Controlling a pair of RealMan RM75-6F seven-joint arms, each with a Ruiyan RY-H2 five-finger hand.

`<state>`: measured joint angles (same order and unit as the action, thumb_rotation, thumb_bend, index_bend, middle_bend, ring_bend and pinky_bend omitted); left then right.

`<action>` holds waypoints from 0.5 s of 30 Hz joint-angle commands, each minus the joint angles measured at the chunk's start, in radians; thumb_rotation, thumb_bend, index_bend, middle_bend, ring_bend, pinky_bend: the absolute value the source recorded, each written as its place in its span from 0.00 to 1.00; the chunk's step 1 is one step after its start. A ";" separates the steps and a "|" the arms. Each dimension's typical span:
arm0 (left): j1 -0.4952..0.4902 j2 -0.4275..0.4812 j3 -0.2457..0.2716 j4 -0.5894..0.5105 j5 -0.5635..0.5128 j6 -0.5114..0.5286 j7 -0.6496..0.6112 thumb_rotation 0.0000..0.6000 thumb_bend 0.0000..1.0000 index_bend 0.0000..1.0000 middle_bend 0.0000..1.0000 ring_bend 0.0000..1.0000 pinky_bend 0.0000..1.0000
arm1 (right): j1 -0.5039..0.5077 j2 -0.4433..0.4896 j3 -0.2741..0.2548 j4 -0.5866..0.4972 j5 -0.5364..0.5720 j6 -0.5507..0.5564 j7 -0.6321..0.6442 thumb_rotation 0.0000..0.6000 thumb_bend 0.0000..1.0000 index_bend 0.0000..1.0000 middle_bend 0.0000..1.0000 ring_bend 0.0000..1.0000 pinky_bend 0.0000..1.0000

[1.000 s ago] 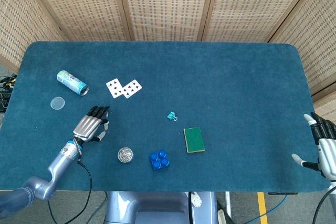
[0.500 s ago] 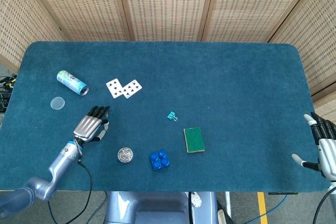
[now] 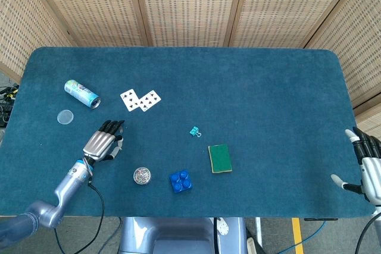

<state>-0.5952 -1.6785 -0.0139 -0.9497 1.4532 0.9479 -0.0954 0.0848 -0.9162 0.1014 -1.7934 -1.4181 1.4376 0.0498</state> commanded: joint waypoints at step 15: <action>0.003 0.070 -0.011 -0.106 0.042 0.087 -0.009 1.00 0.53 0.78 0.00 0.00 0.00 | -0.002 0.002 0.000 0.000 -0.003 0.004 0.005 1.00 0.00 0.00 0.00 0.00 0.00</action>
<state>-0.5936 -1.6256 -0.0242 -1.0321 1.4824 1.0161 -0.1025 0.0831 -0.9147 0.1013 -1.7938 -1.4208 1.4412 0.0550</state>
